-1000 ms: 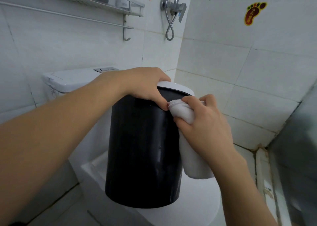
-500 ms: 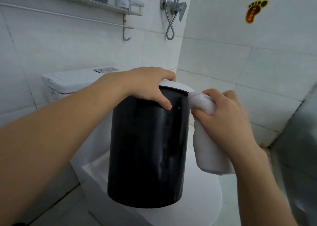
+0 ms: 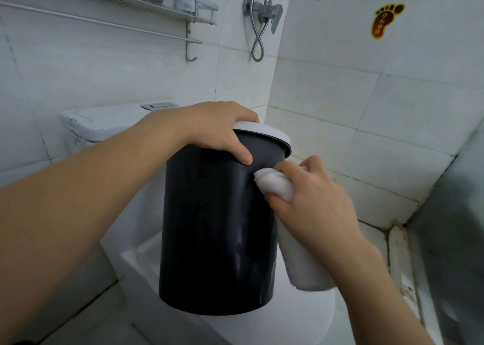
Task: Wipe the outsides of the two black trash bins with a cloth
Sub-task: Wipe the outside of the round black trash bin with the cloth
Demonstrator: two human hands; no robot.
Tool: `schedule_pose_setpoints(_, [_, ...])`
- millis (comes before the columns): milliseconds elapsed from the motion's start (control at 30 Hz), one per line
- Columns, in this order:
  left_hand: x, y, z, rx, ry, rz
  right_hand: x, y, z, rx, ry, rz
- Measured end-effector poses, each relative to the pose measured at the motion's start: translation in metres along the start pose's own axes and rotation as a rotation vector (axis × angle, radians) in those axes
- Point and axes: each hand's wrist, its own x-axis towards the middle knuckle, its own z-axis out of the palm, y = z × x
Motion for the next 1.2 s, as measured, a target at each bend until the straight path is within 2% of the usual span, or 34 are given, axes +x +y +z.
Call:
schedule_pose_setpoints(167, [0.002,0.006,0.002,0.023,-0.003,0.024,0.019,-0.007,-0.007,0.032,0.078,0.027])
schedule_pose_setpoints(400, [0.002,-0.003,0.0,0.007,0.005,-0.017,-0.013,-0.015,0.002,-0.025,0.0,-0.041])
schedule_pose_setpoints(767, [0.007,-0.004,0.001,0.009,0.002,-0.048,-0.008,-0.021,0.007,-0.064,0.08,-0.051])
schedule_pose_setpoints(1033, [0.009,-0.002,0.001,0.005,0.003,-0.048,-0.03,-0.016,0.014,-0.036,-0.014,-0.063])
schedule_pose_setpoints(1200, [0.01,-0.003,0.001,0.004,0.002,-0.032,-0.016,-0.015,0.013,0.039,0.022,-0.018])
